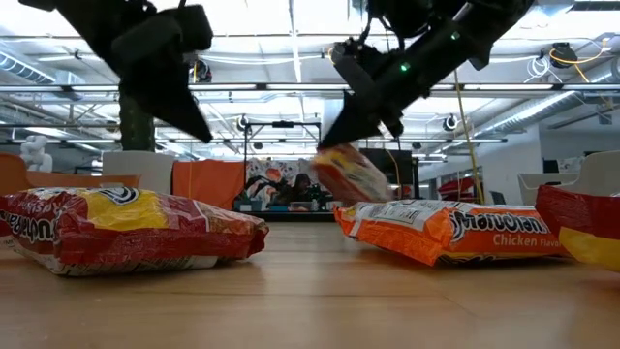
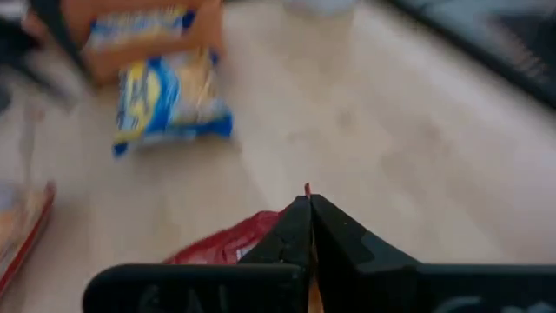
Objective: Sort Maruchan noodles
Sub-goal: Put the top red noodle pack into the black bin
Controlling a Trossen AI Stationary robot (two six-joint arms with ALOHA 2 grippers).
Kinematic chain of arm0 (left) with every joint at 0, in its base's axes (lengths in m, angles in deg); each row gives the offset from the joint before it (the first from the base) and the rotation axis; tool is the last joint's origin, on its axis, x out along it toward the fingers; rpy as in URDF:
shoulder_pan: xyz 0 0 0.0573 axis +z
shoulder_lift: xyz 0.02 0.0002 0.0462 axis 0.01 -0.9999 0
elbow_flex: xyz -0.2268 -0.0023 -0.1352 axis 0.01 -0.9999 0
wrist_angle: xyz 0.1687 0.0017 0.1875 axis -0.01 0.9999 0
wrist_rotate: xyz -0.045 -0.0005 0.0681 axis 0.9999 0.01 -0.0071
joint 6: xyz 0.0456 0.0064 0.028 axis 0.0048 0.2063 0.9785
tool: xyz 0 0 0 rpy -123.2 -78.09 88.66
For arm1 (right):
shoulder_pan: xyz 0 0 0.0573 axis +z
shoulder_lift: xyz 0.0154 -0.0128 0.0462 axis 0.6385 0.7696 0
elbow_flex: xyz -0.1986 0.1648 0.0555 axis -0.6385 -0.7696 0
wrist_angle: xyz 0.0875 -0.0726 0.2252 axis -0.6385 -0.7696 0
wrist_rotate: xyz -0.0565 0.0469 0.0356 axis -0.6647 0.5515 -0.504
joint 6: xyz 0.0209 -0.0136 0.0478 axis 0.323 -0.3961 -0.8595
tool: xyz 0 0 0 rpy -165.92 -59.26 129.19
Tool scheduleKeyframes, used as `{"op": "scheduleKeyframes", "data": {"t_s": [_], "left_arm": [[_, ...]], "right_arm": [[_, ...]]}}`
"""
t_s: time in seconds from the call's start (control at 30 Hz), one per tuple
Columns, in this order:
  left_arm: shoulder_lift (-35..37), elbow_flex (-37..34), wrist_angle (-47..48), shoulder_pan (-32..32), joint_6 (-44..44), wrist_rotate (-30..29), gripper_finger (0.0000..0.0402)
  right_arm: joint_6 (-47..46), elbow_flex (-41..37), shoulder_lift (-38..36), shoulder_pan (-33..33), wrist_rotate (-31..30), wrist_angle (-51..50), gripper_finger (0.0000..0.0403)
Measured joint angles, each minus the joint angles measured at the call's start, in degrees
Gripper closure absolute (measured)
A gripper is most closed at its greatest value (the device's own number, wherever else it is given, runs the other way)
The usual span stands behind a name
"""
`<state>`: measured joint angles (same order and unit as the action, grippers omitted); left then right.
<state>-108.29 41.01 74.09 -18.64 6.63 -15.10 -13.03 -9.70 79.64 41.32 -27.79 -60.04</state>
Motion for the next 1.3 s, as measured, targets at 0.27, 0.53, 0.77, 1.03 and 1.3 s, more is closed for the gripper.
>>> {"op": "scheduleKeyframes", "data": {"t_s": [0.27, 0.53, 0.77, 1.03, 1.3], "left_arm": [[0.0, 0.0, -8.4, -1.2, 2.3, -2.3, 0.0290], [-0.3, 0.0, -10.8, -1.5, 4.7, -12.3, 0.0174], [-3.2, 0.0, -26.5, -0.4, 13.9, -14.1, 0.0125], [-10.0, 0.1, -38.9, 5.2, 17.9, -15.1, 0.0123], [-15.8, 0.0, -41.5, 7.0, 18.9, -10.4, 0.0123]], "right_arm": [[6.4, 0.0, 0.0, 2.7, -6.7, 11.9, 0.0403], [8.6, 0.0, 0.0, 3.7, -9.7, 16.0, 0.0403], [10.4, 0.0, 0.0, 5.3, -15.3, 15.6, 0.0403], [13.2, 0.0, 0.0, 5.6, -15.3, 15.6, 0.0403], [14.2, 0.0, 0.0, 5.6, -14.1, 15.5, 0.0403]]}}
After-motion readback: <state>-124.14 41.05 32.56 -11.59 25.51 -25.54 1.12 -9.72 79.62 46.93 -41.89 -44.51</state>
